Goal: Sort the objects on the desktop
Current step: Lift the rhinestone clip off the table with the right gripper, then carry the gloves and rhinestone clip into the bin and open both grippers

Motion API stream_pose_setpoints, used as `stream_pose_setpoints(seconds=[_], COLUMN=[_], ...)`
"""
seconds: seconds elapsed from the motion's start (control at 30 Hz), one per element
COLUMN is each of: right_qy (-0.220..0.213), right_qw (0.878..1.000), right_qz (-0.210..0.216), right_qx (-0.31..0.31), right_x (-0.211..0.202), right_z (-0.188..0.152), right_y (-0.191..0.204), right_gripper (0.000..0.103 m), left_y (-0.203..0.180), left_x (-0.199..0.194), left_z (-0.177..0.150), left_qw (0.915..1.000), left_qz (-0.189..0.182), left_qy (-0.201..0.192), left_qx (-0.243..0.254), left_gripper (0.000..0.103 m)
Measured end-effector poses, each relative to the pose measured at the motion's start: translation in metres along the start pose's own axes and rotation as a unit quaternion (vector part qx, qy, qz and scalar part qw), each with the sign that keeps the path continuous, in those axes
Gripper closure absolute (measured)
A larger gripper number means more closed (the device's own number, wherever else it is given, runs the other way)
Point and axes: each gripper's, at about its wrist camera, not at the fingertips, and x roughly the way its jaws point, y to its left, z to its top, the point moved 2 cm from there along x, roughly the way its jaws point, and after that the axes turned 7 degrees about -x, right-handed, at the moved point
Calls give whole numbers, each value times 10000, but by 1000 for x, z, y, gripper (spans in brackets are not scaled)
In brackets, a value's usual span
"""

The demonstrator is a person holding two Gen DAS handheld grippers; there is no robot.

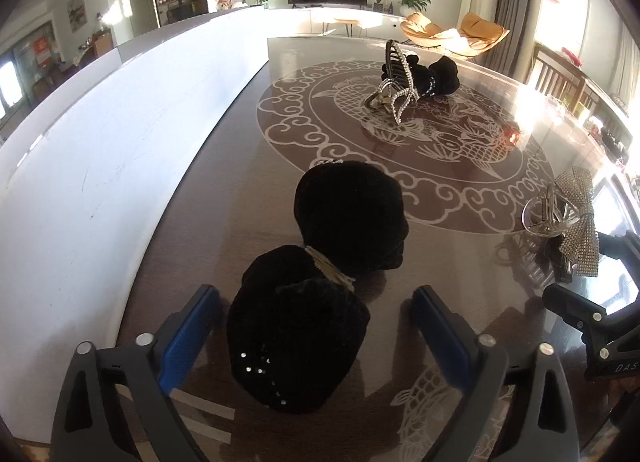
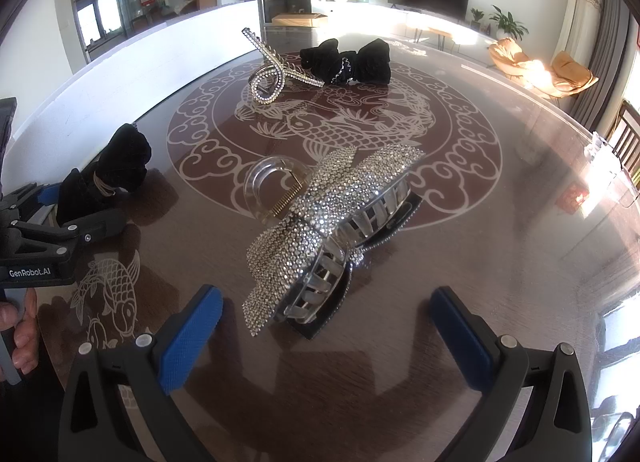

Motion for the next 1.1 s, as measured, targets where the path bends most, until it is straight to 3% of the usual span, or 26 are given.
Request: stream_pose_setpoints(seconds=[0.07,0.17,0.37,0.4,0.47,0.53,0.67,0.8,0.97,1.1], right_qy=[2,-182,-188,-150,-159,-105,-77,-365,-806,-1083], right_qw=[9996,9933,9935,9950,9955,9950,9955,9965,9945,9862], right_qz=[226,719,544,370,186,187,194,218,636,1223], right_qx=[184,889,977,915,918,979,929,714,201,-275], right_x=[-2,-10,7,10,10,8,1,-23,-51,-57], right_z=[2,4,30,32,34,33,32,45,98,157], right_y=[-5,-15,1,4,4,-1,-10,-10,25,80], right_gripper=[0,0,1,5,42,52,52,52,52,52], left_y=[-3,2,5,3,5,10,21,32,72,127], left_x=[-4,-10,-26,-30,-40,-50,-66,-86,-121,-134], left_z=[4,2,-3,-2,-1,1,8,18,43,71], left_qw=[10000,9996,9987,9988,9986,9982,9965,9939,9886,9841], left_qz=[-88,-220,-315,-307,-310,-330,-439,-567,-601,-311], left_qy=[16,-42,-163,-199,-269,-351,-462,-609,-867,-976], left_qx=[27,-177,-361,-339,-321,-356,-544,-722,-1073,-1451], left_gripper=[67,68,68,68,68,68,68,68,68,68])
